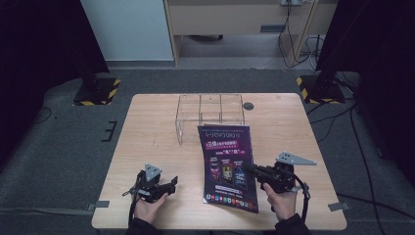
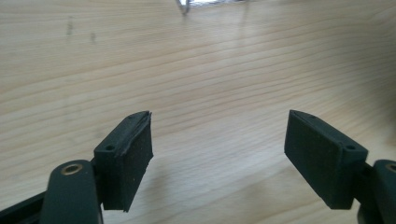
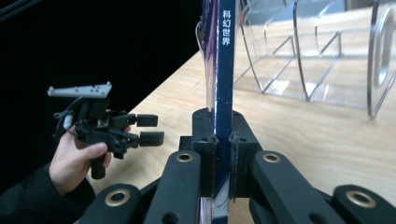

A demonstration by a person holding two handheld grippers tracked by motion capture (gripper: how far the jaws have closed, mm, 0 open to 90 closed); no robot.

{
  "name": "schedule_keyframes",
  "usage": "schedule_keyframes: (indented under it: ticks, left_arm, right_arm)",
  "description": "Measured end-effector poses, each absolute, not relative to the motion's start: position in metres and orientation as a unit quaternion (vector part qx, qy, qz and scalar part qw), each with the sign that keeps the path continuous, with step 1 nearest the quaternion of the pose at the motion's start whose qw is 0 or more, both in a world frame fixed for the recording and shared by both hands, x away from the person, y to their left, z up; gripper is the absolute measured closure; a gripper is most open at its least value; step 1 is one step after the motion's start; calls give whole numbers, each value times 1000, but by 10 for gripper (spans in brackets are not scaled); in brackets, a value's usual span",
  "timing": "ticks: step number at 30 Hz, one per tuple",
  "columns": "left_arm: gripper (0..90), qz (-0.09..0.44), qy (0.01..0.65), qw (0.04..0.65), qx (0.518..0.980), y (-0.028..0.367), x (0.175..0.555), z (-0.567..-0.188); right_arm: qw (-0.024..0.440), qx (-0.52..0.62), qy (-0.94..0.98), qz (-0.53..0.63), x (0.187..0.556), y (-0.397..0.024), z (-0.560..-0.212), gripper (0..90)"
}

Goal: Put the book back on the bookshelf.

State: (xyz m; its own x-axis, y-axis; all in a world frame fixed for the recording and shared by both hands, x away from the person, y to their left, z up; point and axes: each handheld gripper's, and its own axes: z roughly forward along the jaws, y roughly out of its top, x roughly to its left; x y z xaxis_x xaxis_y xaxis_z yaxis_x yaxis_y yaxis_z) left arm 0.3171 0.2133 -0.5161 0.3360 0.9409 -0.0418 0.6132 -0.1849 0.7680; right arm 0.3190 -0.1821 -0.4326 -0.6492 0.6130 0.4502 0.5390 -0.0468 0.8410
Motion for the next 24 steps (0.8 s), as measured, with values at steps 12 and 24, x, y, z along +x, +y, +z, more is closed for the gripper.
schedule_keyframes:
  ticks: [12,24]
  left_arm:
    - [208,251,552,327,724,228,325,-531]
    - [162,252,574,305,717,234,329,-535]
  right_arm:
    - [84,409,682,600,323,-181,-404,845]
    - [121,411,661,616,329,-188,-379,845]
